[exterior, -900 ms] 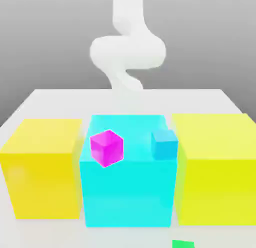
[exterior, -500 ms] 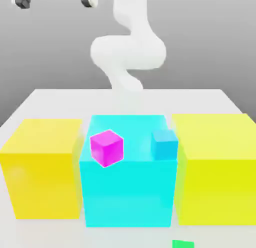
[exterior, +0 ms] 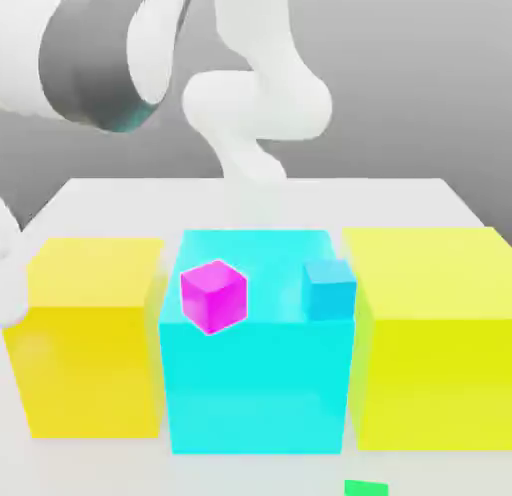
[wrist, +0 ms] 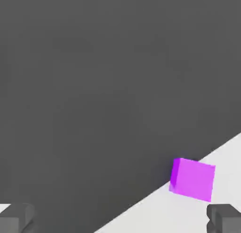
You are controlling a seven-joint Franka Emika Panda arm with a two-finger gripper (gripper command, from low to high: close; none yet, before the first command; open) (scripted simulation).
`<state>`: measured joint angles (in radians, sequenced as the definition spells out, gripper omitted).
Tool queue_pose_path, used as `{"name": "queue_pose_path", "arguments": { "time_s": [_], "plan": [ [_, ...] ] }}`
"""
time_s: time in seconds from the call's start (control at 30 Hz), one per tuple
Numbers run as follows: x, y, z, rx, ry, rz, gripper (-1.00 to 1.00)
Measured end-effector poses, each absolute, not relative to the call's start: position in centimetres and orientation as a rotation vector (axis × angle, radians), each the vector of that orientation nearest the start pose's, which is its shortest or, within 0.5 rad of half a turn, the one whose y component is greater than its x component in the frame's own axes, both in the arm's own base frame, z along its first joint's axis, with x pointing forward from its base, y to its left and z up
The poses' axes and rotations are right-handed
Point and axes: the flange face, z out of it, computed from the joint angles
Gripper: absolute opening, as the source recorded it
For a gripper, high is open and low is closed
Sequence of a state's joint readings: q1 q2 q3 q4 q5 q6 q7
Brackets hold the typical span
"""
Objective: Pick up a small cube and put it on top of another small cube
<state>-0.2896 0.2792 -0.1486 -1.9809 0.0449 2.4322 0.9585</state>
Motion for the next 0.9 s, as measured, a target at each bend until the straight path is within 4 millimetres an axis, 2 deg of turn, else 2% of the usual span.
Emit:
{"name": "queue_pose_path", "arguments": {
  "time_s": [0.23,0.37,0.4,0.57,0.6,0.63,0.77,0.9],
  "plan": [
    [54.6,-32.2,22.1,-2.224,2.212,-0.044,0.0],
    [54.1,-33.2,15.1,-2.197,2.245,-0.003,0.0],
    [54.0,-33.2,13.9,-2.196,2.246,-0.001,-1.0],
    [54.0,-33.2,13.9,-2.194,2.244,-0.002,-1.0],
    [54.0,-33.2,13.3,-2.194,2.246,-0.001,-1.0],
    [54.0,-33.3,13.8,-2.194,2.246,-0.001,-1.0],
    [54.1,-32.8,19.5,-2.206,2.235,-0.001,-1.0],
    [54.5,-28.6,24.9,-2.329,2.123,-0.005,-1.0]
  ]
}}
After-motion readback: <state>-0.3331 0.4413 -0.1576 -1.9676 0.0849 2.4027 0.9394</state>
